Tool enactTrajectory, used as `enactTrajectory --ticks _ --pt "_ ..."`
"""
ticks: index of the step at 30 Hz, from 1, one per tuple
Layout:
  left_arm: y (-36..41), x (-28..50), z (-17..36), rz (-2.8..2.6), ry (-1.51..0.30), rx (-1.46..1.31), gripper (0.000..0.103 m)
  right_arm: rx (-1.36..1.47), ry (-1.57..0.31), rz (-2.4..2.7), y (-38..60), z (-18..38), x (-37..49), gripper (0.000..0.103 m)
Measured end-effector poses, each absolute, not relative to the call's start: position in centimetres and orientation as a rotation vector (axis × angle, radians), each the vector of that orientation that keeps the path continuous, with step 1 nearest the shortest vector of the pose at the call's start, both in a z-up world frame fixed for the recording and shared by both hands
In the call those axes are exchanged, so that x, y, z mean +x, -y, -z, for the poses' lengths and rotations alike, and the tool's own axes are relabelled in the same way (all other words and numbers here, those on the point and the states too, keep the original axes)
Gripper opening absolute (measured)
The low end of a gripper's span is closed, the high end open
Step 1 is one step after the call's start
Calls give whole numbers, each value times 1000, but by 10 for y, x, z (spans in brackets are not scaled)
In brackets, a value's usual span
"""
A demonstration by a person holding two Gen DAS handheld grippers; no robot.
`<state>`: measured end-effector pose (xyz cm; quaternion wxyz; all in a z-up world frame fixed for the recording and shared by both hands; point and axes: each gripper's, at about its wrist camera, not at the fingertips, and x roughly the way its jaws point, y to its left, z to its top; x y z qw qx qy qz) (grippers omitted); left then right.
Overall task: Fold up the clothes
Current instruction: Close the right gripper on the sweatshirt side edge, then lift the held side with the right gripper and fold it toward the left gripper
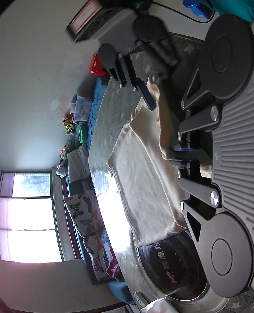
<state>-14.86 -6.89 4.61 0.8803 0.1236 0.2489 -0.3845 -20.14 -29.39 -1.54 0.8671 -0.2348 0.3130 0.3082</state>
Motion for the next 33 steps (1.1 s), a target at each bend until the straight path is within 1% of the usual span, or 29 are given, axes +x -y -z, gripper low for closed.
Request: enactTrajectory --ticks 1,3,7,8,15,17,18,19,22,26,33 --pt "69 -151 -45 806 -517 268 12 -466 -670 -649 297 13 -197 17" --pt "68 -158 -42 808 -511 293 14 -427 -685 -655 301 8 -191 15" --pt "68 -171 -33 794 -493 355 26 -362 -691 -656 308 -2 -183 14" --pt "68 -172 -29 786 -489 371 28 -356 -688 -654 309 -3 -182 14" --pt "72 -180 -15 741 -434 499 28 -322 -677 -635 311 -7 -183 12" --pt "73 -177 -13 751 -446 509 23 -317 -671 -630 311 -7 -185 10" --pt "71 -177 -14 755 -447 500 13 -314 -667 -627 311 -7 -186 10" --pt "70 -177 -17 759 -447 487 8 -313 -662 -624 311 -7 -188 9" --pt "64 -177 -25 770 -445 449 5 -309 -643 -621 311 -10 -195 9" --pt "56 -181 -36 781 -437 404 4 -311 -608 -625 312 -21 -206 9" --pt "37 -218 -57 808 -429 344 4 -329 -589 -678 311 -43 -245 9"
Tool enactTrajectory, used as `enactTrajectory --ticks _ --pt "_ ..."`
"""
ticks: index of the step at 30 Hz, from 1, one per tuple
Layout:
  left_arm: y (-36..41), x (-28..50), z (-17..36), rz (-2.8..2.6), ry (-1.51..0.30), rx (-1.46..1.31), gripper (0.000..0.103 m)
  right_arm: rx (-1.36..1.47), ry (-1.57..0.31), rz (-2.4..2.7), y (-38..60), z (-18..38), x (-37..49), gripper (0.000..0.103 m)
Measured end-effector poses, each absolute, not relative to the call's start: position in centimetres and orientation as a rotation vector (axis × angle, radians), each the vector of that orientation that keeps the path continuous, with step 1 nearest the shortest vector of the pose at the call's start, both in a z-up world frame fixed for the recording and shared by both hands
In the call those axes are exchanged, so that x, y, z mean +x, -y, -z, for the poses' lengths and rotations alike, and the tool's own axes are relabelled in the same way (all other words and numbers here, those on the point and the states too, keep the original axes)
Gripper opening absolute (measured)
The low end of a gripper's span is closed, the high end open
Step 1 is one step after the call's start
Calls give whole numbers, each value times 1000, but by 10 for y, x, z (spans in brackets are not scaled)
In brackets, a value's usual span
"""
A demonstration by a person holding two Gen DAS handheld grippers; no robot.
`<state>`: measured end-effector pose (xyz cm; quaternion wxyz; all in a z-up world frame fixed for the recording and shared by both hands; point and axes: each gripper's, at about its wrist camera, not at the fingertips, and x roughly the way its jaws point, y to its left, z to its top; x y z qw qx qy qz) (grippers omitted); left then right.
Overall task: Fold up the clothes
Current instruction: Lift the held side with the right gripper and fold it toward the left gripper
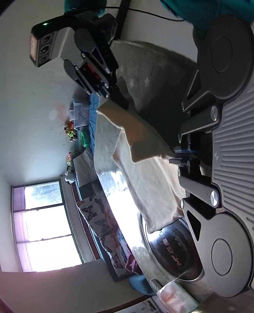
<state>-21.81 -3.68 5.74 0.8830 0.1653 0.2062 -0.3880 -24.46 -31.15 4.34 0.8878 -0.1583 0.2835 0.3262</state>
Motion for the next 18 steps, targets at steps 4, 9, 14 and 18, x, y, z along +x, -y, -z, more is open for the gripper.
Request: enactTrajectory --ticks 4,9,14,18 --pt "28 -241 -65 820 -442 325 4 -305 -621 -712 309 -51 -268 9" --pt "29 -239 -68 815 -449 322 4 -280 -644 -720 309 -57 -272 9" --pt "39 -200 -81 794 -409 328 4 -254 -636 -687 314 -71 -242 9" --pt "47 -169 -91 777 -376 333 4 -232 -636 -658 320 -80 -206 9"
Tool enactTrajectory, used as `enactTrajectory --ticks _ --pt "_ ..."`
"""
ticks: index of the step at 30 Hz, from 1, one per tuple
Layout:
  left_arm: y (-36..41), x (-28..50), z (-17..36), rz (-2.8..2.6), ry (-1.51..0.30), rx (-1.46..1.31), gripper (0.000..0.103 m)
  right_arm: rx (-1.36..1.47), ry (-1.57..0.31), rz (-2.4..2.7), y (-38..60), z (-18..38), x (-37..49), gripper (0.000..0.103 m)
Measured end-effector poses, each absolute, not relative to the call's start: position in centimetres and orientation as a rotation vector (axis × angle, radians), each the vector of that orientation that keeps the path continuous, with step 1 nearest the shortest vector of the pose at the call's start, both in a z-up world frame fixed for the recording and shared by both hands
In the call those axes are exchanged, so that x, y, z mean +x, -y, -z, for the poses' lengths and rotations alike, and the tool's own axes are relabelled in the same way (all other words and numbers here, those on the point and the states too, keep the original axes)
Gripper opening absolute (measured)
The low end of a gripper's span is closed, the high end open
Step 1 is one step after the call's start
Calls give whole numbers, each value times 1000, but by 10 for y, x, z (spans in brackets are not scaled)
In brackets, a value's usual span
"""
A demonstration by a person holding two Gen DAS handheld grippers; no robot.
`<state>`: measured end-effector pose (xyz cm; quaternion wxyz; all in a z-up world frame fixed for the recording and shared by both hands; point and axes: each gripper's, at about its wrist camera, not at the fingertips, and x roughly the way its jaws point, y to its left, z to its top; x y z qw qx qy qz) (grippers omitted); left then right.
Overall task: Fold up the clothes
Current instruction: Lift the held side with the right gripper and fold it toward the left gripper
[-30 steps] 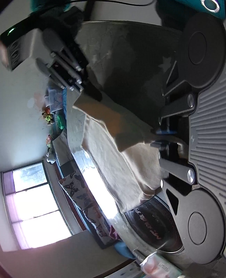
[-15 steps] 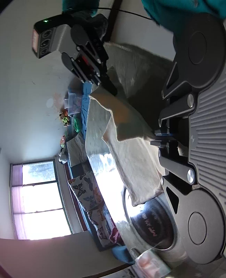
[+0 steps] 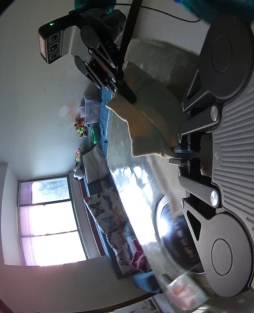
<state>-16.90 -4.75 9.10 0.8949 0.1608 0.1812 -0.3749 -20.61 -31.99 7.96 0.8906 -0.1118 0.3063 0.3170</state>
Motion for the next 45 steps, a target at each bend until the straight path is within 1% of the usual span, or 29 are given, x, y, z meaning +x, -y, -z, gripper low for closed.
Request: enactTrajectory --ticks 4,7,10,14,15,16,17,19,21,26,29,32,38,40,42,45 --pt "66 -111 -88 737 -394 329 5 -215 -660 -622 326 -77 -155 9" --pt "82 -69 -72 694 -433 350 5 -188 -695 -581 330 -64 -114 9" --pt "96 -30 -51 639 -512 333 5 -159 -735 -527 331 -42 -80 9" --pt "106 -2 -27 583 -604 306 5 -112 -763 -438 331 -10 -51 10" --pt "108 2 -22 570 -621 306 8 -103 -766 -423 330 -3 -48 11" --pt "109 4 -20 557 -631 306 9 -93 -766 -409 330 2 -47 14" --pt "108 7 -20 547 -636 299 10 -83 -761 -393 331 6 -46 15" --pt "107 11 -21 527 -645 281 17 -45 -739 -349 337 8 -44 20" --pt "105 15 -24 491 -637 276 18 -8 -711 -289 344 9 -45 23" --pt "98 10 -40 477 -619 225 17 35 -670 -257 356 2 -59 23" --pt "102 0 -51 527 -596 197 15 -26 -649 -297 349 -3 -76 22" --pt "114 -9 -53 602 -601 193 15 -37 -682 -320 342 1 -74 21" --pt "139 1 -40 629 -667 182 15 41 -716 -275 349 14 -60 20" --pt "142 8 -33 616 -695 171 15 59 -724 -265 351 19 -56 19" --pt "143 11 -30 610 -697 166 15 56 -732 -256 352 23 -53 15" --pt "143 13 -30 609 -698 158 15 50 -723 -249 352 21 -50 15"
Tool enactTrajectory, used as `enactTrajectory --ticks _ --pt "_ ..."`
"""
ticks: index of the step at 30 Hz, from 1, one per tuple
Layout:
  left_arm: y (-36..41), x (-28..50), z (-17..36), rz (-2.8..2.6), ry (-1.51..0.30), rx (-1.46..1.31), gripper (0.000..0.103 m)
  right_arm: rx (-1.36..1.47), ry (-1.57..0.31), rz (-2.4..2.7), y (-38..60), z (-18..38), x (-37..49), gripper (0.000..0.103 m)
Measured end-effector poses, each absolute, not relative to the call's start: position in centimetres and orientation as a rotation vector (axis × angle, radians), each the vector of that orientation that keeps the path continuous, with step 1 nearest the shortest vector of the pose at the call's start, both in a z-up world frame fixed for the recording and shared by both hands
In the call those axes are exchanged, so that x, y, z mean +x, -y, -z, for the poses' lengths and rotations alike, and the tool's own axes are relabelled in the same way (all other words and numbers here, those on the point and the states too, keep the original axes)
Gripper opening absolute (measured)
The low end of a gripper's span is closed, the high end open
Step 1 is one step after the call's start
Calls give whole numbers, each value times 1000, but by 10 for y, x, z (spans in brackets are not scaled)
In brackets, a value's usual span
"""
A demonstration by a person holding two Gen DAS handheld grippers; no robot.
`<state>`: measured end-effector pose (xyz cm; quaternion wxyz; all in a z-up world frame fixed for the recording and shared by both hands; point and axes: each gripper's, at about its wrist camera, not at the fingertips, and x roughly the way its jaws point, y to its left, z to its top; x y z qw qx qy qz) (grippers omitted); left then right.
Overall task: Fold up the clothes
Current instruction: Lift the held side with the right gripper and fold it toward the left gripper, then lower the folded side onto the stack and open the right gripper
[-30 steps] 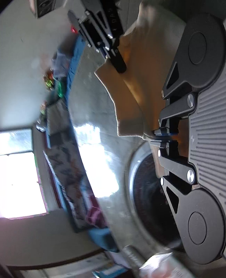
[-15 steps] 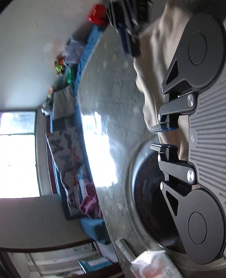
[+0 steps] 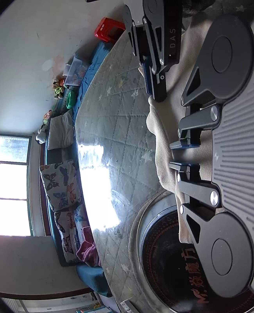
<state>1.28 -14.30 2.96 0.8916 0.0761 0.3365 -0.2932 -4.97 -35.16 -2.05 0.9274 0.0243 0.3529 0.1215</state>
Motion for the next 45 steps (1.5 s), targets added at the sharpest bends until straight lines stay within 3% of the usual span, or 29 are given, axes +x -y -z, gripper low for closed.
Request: enactTrajectory --ticks 10,25,34,45 --pt "132 5 -34 598 -695 108 17 -17 -712 -254 331 25 -40 15" --pt "130 -77 -24 729 -588 183 16 -117 -684 -268 322 25 -40 15" --pt "101 -76 -32 636 -578 133 17 -148 -621 -392 310 -5 -103 15" --pt "81 -77 -30 597 -613 67 17 -191 -637 -471 293 26 -134 16"
